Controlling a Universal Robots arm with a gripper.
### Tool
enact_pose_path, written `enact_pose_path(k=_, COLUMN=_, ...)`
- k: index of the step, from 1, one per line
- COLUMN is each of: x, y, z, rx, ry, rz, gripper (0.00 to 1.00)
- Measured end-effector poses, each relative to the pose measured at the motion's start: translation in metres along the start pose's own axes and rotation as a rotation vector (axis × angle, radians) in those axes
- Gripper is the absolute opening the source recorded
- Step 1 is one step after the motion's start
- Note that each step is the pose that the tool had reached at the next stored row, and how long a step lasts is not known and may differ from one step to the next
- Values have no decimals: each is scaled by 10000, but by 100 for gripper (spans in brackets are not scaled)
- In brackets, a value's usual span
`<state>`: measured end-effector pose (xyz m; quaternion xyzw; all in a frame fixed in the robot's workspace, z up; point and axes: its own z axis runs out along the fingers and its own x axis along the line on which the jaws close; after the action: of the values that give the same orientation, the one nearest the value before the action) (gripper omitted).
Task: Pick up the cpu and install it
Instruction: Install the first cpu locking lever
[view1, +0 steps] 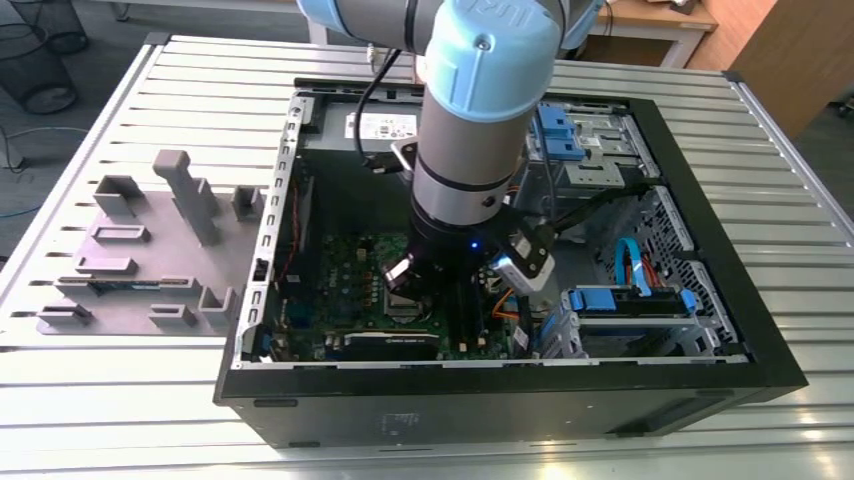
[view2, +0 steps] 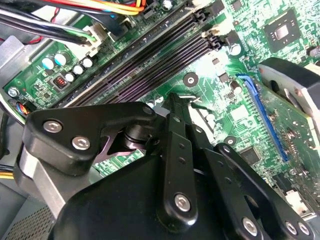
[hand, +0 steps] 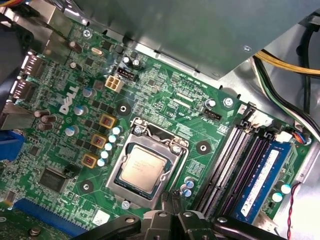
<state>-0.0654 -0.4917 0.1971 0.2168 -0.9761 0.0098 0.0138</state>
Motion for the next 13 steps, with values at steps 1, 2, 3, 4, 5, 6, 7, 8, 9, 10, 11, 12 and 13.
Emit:
enact_pose_path(k=1, x=5, y=2, z=1, rx=0, ry=-3, rz=1, gripper=11)
enact_pose_path(k=2, x=8, y=3, z=1, rx=0, ry=-6, rz=2, gripper=11)
enact_pose_path(k=3, x=8, y=3, z=1, rx=0, ry=-6, rz=1, gripper=11)
enact_pose_path(k=4, x=9, y=3, z=-2, rx=1, ry=-6, rz=0, gripper=11)
enact_pose_path(k=5, x=10, y=2, z=-14, rx=3, ry=-3, rz=1, gripper=11)
enact_pose_path(k=6, x=11, y=2, z=-31, rx=2, ry=-4, rz=2, gripper=11)
enact_pose_path(k=7, x=11, y=2, z=-53, rx=0, ry=-6, rz=2, gripper=11)
enact_pose_path(k=8, x=12, y=2, z=-82, rx=3, ry=-4, rz=3, gripper=11)
enact_pose_path(k=9, x=13, y=2, z=-107, rx=1, ry=-6, rz=3, gripper=11)
enact_pose_path(k=10, x=13, y=1, z=-128, rx=1, ry=-6, rz=3, gripper=11)
enact_pose_path(k=11, x=14, y=1, z=-137, rx=1, ry=-5, rz=4, gripper=11)
enact_pose_path(k=12, x=15, y=3, z=-136, rx=0, ry=-7, rz=5, gripper=11)
enact_pose_path(k=13, x=23, y=6, z=-136, rx=1, ry=-9, rz=6, gripper=11)
